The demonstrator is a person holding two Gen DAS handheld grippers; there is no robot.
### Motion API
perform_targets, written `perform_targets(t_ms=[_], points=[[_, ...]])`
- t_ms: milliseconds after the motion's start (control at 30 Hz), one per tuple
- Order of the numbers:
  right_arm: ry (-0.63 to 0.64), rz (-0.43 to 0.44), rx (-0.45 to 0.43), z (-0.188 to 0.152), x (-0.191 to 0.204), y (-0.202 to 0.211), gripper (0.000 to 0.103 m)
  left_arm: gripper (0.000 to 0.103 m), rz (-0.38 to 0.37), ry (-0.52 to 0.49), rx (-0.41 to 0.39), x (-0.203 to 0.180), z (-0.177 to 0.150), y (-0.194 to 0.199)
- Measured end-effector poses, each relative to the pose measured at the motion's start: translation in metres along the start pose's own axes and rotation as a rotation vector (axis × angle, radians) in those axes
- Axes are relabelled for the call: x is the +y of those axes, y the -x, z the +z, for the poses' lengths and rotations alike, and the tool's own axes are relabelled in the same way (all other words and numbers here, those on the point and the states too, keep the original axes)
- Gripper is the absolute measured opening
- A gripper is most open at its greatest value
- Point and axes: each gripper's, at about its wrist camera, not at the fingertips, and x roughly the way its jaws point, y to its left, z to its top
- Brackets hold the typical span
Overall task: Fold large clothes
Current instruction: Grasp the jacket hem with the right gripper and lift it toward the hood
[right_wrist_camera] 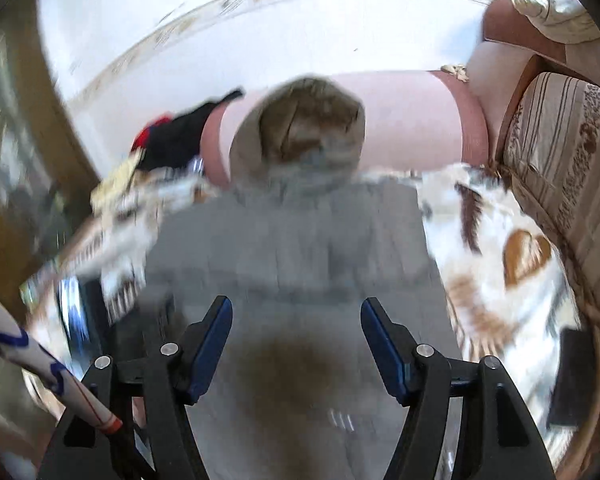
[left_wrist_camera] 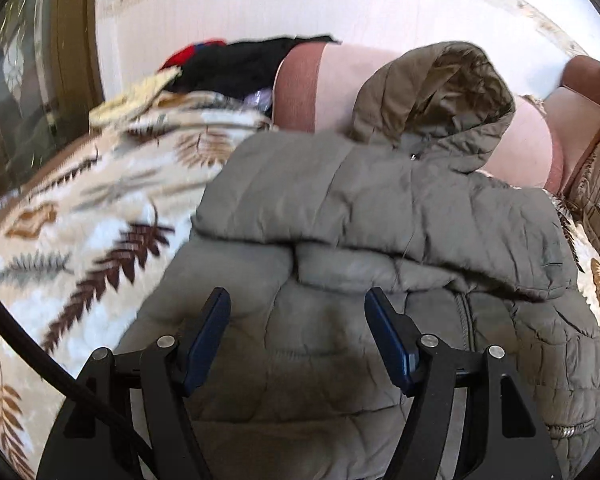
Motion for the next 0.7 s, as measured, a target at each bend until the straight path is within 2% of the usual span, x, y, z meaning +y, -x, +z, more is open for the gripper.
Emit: perform_targets(t_ms=[100, 233, 367, 433, 700], points=[[-0.031, -0.011, -0.033, 0.064, 0.008, -0.021, 0.072, 0.069, -0.010, -0.037, -0.034, -0.004, 0.005, 0.001], [0.009, -0.104, -0.049, 0.137, 0.007, -0.067, 0.072, 0.069, -0.032, -0.057, -0.037, -0.005, 0.006, -0.002], [-0.016, -0.182, -0.040, 0.187, -0.017, -0.111, 0.067, 0.069, -0.052, -0.055, -0.018, -0.006, 0.008, -0.008], [0.009, -0.234, -0.045, 0.206, -0.026, -0.135, 0.067, 0.069, -0.059, -0.053, -0.014, -0.007, 0.008, -0.011], [0.114, -0.277, -0.017, 0.255, -0.041, -0.222, 0.066, 0.069, -0.046, -0.064, 0.029, -0.011, 0.003, -0.027]])
